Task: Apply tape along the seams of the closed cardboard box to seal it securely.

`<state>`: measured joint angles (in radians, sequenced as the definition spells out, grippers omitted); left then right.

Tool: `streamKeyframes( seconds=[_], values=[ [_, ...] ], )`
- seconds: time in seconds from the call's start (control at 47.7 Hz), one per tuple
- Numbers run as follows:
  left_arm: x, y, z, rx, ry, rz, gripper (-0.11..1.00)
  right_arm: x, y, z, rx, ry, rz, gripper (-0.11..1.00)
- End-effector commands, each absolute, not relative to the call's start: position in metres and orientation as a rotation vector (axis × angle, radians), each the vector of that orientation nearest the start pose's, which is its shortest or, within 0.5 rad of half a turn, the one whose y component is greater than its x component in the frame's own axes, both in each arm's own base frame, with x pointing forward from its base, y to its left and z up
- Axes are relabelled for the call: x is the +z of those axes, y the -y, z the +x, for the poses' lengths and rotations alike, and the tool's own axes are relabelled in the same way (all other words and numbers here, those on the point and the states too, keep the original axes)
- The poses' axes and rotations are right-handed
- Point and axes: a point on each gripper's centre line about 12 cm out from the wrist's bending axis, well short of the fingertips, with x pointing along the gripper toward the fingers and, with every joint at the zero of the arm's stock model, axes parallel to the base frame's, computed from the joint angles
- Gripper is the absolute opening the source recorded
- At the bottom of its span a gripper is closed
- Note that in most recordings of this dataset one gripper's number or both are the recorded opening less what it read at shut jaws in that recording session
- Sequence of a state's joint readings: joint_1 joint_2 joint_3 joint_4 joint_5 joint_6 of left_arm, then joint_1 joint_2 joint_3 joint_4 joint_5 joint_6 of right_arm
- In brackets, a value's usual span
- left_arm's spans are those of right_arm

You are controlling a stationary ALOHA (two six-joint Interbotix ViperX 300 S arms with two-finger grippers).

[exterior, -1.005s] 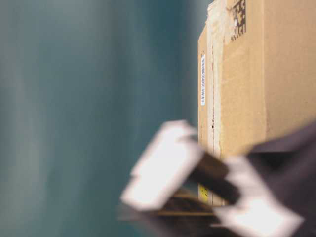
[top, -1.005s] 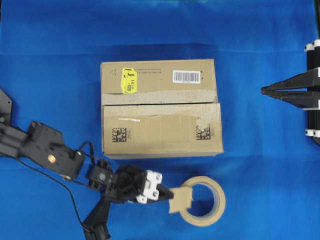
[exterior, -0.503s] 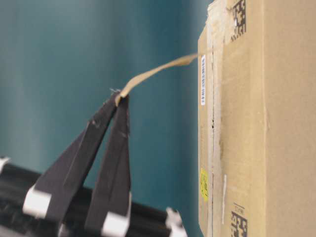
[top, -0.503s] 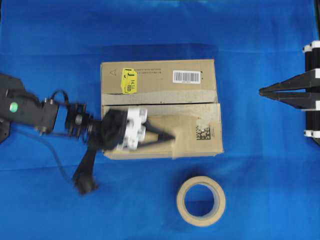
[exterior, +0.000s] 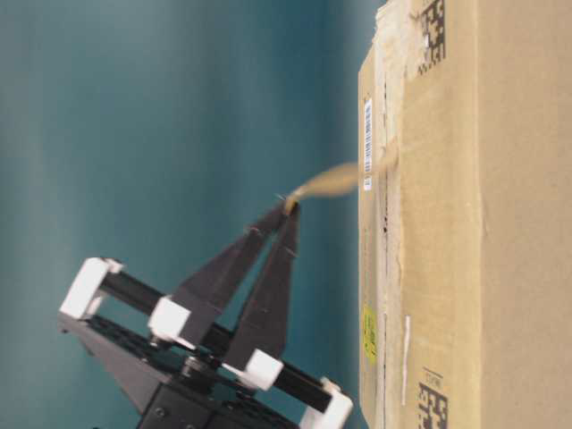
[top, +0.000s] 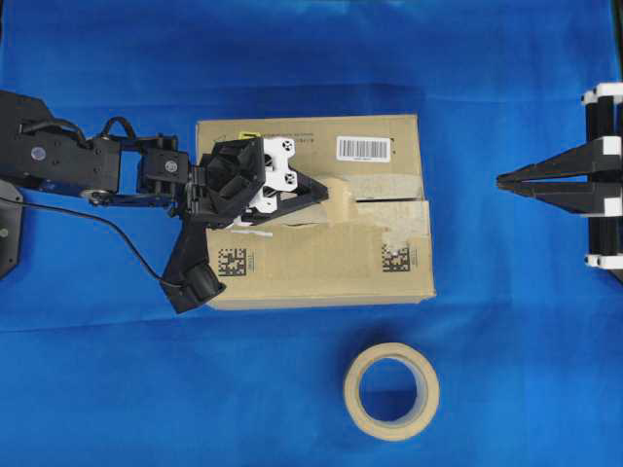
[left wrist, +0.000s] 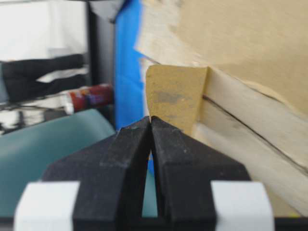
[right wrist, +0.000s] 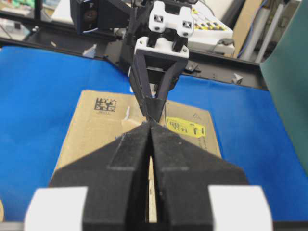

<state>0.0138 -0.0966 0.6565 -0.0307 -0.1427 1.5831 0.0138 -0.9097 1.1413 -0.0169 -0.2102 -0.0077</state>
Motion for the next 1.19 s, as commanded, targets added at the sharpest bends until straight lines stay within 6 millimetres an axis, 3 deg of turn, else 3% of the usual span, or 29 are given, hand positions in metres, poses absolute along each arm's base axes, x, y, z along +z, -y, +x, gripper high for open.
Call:
streamKeyframes(
  seconds=[0.0, 0.503, 0.943, 1.026, 1.173],
  values=[
    [0.234, -0.006, 0.391, -0.307, -0.34, 1.525, 0.0, 0.291, -0.004, 0.213, 0.021, -0.012, -0.032, 0.0],
    [0.222, -0.009, 0.383, -0.411, -0.428, 1.564, 0.0, 0.291, -0.004, 0.219, 0.02, -0.015, -0.004, 0.0],
    [0.216, -0.016, 0.38, -0.449, -0.478, 1.575, 0.0, 0.286, -0.002, 0.239, 0.01, -0.025, 0.0, 0.01],
    [0.216, -0.016, 0.38, -0.451, -0.48, 1.575, 0.0, 0.284, -0.002, 0.245, 0.009, -0.026, 0.0, 0.12],
    [0.217, -0.016, 0.38, -0.448, -0.48, 1.573, 0.0, 0.284, -0.001, 0.26, 0.004, -0.003, 0.018, 0.45]
  ],
)
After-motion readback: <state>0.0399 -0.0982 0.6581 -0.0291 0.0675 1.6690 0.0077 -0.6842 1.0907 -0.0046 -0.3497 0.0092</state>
